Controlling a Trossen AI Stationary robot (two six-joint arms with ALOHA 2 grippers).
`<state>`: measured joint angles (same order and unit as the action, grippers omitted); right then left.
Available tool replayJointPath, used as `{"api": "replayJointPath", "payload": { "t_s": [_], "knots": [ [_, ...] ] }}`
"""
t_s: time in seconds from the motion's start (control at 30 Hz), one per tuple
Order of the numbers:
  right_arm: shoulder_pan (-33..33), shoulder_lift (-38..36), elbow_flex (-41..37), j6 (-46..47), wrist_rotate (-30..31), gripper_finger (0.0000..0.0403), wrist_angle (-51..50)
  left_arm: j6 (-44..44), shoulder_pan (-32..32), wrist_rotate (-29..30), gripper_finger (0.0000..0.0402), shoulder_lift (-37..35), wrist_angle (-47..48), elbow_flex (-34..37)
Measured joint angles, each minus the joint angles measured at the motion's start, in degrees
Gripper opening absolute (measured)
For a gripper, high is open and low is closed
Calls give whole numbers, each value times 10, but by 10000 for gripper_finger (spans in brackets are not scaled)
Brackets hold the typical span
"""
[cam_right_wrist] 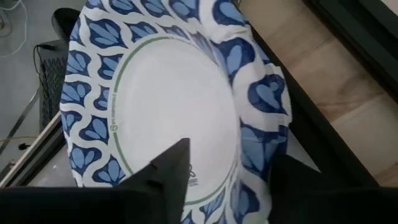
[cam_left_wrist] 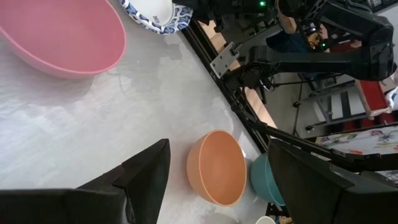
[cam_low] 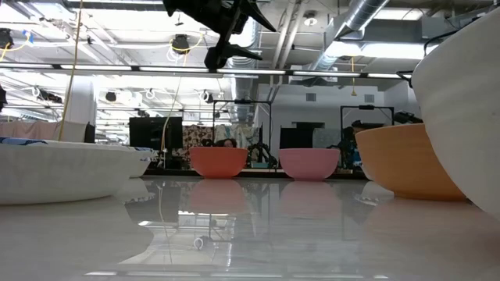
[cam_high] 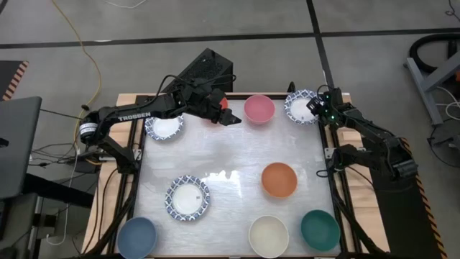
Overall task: Nest bowls inside each other
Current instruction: Stack the blue patterned bowl on top of the blue patterned bowl
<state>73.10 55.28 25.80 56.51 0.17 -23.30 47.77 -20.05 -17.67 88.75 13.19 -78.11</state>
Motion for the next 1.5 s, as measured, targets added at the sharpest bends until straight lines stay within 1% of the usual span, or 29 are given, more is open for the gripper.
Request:
{"api": "replayJointPath", "payload": {
  "t_s": [0.13, 0.23, 0.43, 0.57, 0.87, 1.13, 1.4, 1.5],
  "knots": [
    [0, -14, 0, 0, 0, 237, 0, 0, 0, 0, 259, 0, 0, 0],
    [0, -33, 0, 0, -1, 249, 0, 0, 0, 0, 259, 0, 0, 0],
    [0, -57, 0, 1, -1, 249, -10, -4, 0, 0, 259, 0, 0, 0],
    [0, -59, 0, 0, -1, 249, -32, -5, 0, 0, 259, 0, 0, 0],
    [0, -63, 0, 0, -1, 249, -36, -8, 0, -8, 259, 0, 0, 0],
    [0, -117, 0, 5, 11, 249, -58, -8, 0, -12, 259, 0, 0, 0],
    [-2, -154, 1, 7, 30, 249, -125, -9, 0, -12, 259, 0, 0, 0],
    [-6, -168, 1, 6, 37, 249, -122, -13, 0, -13, 259, 0, 0, 0]
  ]
}}
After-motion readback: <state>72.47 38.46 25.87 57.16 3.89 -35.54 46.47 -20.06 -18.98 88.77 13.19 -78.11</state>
